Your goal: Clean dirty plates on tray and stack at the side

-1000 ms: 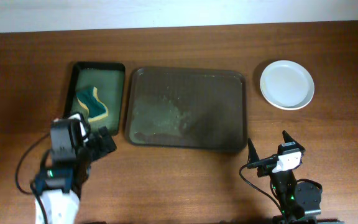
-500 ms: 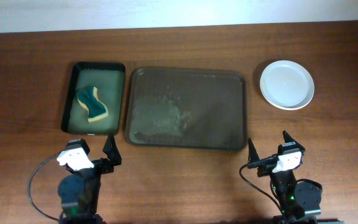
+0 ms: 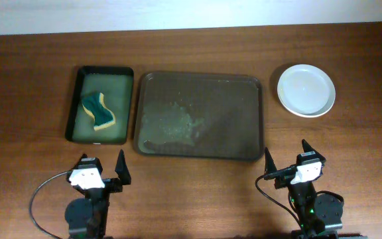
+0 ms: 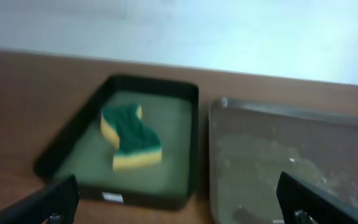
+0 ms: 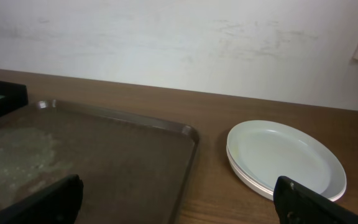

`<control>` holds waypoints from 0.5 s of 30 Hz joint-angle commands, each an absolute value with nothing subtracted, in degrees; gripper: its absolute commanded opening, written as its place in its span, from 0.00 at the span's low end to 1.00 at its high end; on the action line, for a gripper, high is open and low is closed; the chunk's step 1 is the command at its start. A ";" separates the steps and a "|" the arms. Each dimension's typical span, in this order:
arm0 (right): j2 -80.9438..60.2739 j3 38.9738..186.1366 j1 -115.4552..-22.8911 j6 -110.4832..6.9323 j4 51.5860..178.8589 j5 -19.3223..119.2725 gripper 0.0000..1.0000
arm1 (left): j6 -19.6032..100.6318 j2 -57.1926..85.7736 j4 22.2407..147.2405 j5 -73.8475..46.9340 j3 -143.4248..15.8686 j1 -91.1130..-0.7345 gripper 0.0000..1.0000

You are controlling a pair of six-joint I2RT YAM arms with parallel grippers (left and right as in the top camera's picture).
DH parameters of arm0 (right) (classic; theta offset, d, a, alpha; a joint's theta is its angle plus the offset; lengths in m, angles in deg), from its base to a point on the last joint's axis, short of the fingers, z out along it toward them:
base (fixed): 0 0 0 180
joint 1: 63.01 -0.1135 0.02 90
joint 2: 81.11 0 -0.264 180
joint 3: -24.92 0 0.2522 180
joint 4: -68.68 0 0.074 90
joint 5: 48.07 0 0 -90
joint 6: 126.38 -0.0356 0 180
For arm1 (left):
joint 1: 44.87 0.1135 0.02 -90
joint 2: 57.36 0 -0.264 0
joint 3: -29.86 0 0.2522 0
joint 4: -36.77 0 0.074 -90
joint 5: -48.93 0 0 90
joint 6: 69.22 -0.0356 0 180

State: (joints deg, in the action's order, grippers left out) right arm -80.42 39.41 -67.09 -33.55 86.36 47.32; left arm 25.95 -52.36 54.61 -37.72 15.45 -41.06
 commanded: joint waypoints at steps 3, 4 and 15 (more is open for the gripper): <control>-80.92 39.00 -67.46 -33.61 86.54 47.04 0.98 | 20.88 -56.03 55.11 -36.93 15.58 -41.48 0.99; -80.92 39.00 -67.46 -33.61 86.54 47.06 0.98 | 20.53 -56.89 55.18 -37.74 15.58 -41.48 0.99; -80.92 39.00 -67.46 -33.61 86.54 47.04 0.98 | 15.91 -57.08 55.38 -39.40 15.58 -41.48 0.99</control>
State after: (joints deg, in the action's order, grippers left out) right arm -80.42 39.41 -67.09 -33.55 86.36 47.32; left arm 18.10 -56.47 54.81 -38.50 15.45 -41.24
